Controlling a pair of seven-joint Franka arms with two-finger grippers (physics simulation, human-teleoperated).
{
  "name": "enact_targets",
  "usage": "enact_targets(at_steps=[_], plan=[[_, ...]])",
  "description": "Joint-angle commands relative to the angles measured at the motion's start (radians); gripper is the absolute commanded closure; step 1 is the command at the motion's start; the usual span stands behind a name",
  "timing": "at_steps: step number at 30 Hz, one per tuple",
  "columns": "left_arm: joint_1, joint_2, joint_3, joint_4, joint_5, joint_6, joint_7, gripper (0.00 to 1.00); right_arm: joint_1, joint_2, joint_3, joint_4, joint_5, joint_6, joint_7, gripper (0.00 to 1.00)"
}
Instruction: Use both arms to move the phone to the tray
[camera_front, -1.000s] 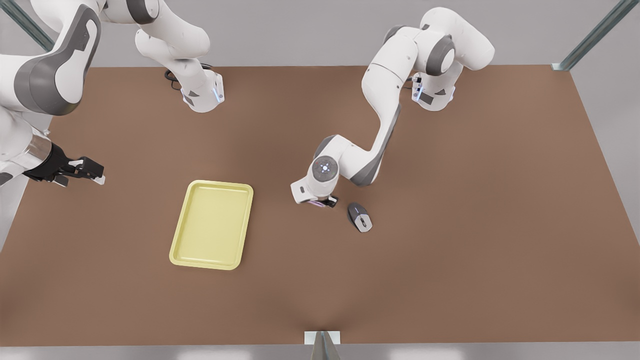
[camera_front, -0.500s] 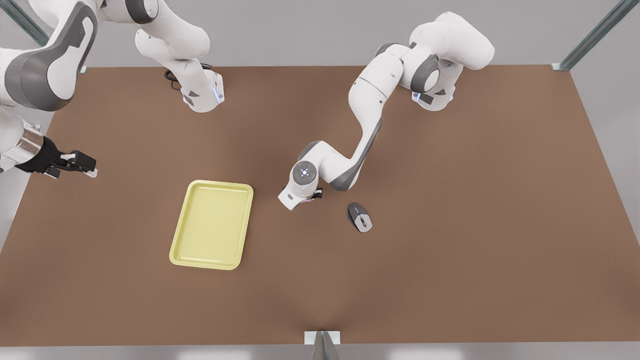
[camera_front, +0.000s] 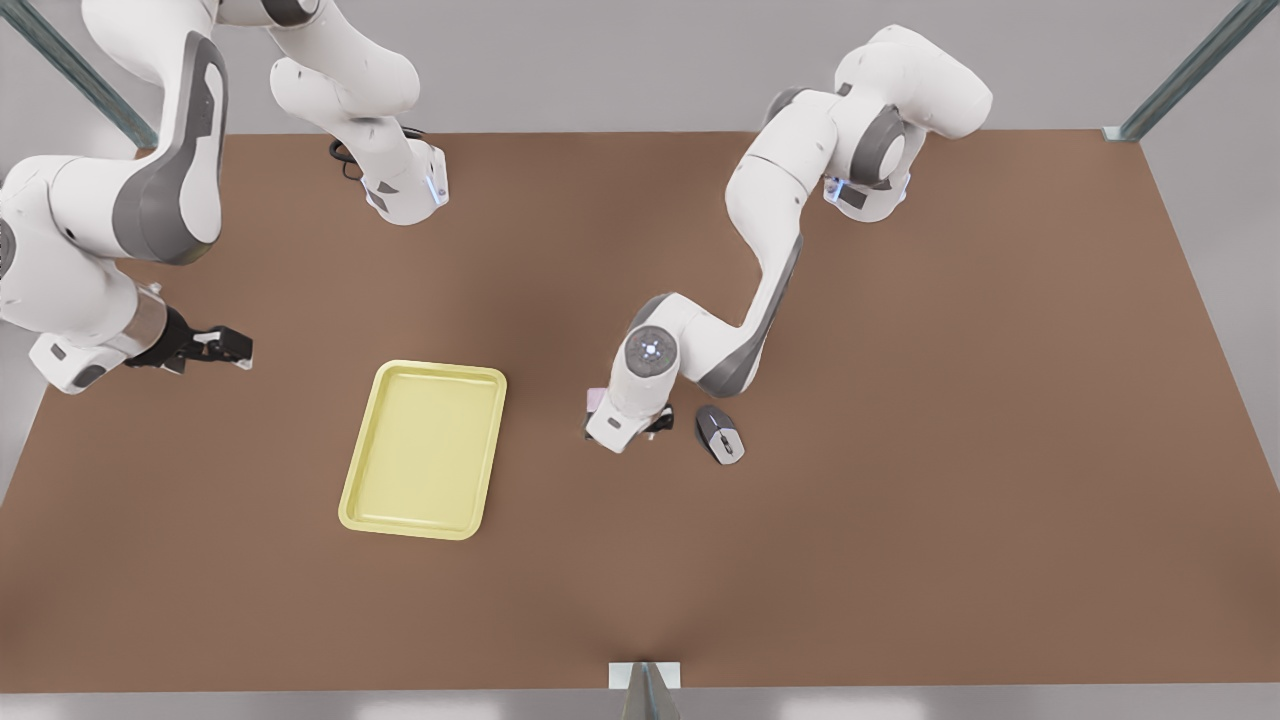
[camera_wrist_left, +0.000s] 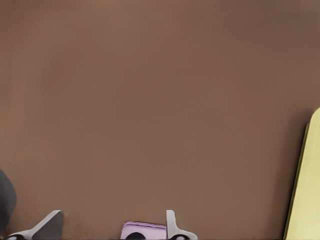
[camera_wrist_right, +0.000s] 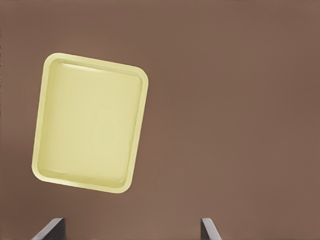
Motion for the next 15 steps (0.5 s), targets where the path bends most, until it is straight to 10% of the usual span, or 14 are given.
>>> enact_targets(at_steps=[1,5,7,9,15], plan=[[0.087,-0.100,0.069,-0.053,0.009,-0.291,0.444,0.00,0.042,-0.007,0.001,-0.026,0.030,0.042,-0.003,0.00],[0.318,-0.327,0.187,-0.068,0.044,-0.543,0.826,0.00,0.288,0.040,0.010,-0.031,0.032,0.103,0.127,0.00],[0.652,-0.612,-0.305,-0.262,0.417,-0.529,0.808,0.00,0.407,0.089,0.011,-0.026,0.030,0.126,0.257,0.00],[0.785,-0.821,-0.388,-0.461,0.431,-0.440,0.803,0.00,0.503,0.137,0.016,-0.029,0.032,0.206,0.417,0.00],[0.786,-0.764,-0.382,-0.426,0.428,-0.462,0.796,0.00,0.602,0.368,0.125,0.017,0.038,0.473,1.037,0.00]])
